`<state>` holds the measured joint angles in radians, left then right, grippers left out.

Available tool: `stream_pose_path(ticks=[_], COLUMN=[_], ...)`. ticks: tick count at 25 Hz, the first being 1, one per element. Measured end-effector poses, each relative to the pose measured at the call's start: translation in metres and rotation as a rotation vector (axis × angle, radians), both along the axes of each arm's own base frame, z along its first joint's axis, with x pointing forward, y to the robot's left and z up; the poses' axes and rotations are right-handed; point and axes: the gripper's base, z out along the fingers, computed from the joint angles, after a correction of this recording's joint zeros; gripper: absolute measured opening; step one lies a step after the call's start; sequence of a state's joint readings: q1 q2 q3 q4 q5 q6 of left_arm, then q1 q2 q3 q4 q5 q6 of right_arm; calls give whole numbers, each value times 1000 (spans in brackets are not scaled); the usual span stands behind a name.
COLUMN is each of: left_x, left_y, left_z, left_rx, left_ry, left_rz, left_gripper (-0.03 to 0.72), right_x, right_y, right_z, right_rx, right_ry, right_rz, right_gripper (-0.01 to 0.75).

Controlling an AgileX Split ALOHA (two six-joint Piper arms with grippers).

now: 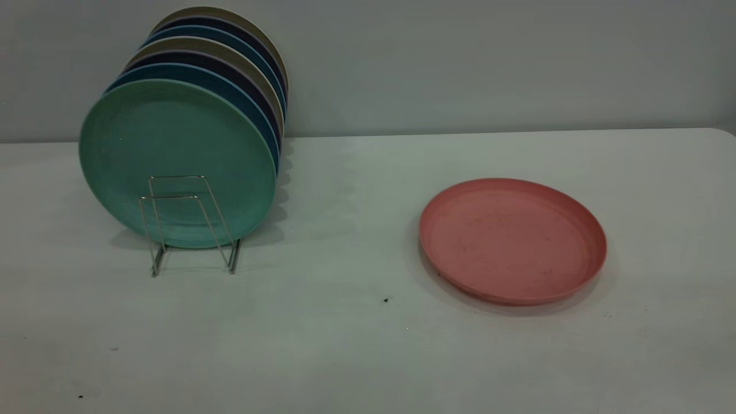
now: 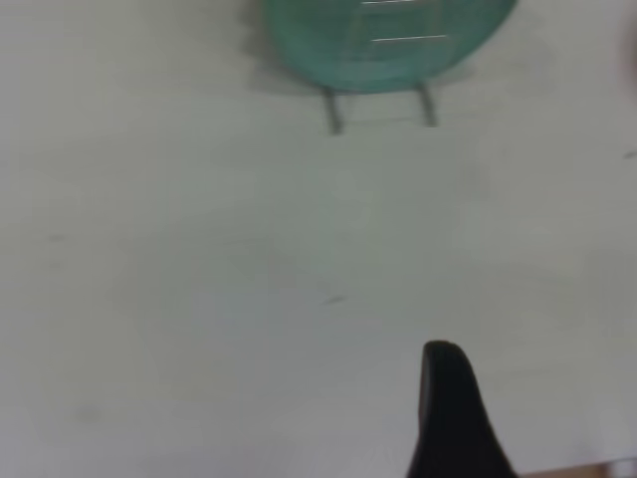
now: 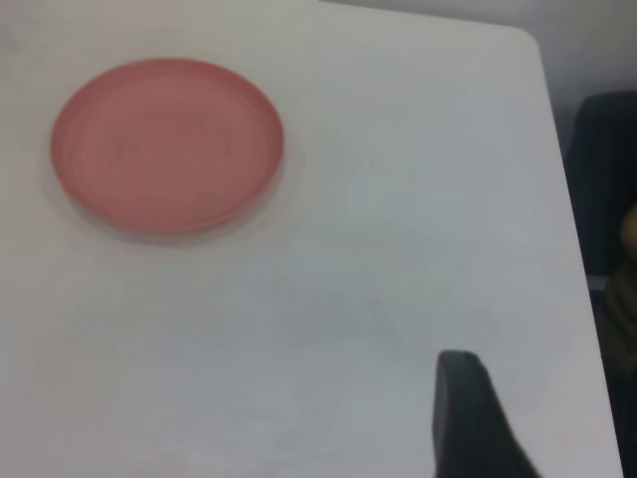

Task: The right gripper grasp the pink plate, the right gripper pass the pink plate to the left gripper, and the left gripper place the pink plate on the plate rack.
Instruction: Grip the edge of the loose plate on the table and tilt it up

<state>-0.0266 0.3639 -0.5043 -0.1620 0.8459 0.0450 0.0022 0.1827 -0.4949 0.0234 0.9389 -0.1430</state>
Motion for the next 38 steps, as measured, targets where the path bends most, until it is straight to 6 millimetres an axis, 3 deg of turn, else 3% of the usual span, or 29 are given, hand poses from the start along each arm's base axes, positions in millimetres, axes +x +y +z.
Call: stream_pose_path(ticks=[10,18,23,26,32,38], left_x=[80,117,123,122,118,117], left_y=[-28,-34,-34,-34,-34,-35], left_z=[-14,-17,-17,-16,-14,-14], left_rx=[-172,-203,-206,-207,-184,-189], left_ry=[56,83,98,94,89,99], left_rz=[-246,-300,-300,-302,-320,-330], left_gripper=[473,457,455,455,454,453], right_x=[107,202,252,277,311,338], right_y=[23,35,38,28,-10,-16], right_z=[-4,-40,-74,-100,-146,-186], right_rx=[140,288,334,355,494,551], right_ry=[273,420,498,561,645,675], right_rz=[209,272,284,259,233,235], right_gripper=[384,384,384,384,384,384])
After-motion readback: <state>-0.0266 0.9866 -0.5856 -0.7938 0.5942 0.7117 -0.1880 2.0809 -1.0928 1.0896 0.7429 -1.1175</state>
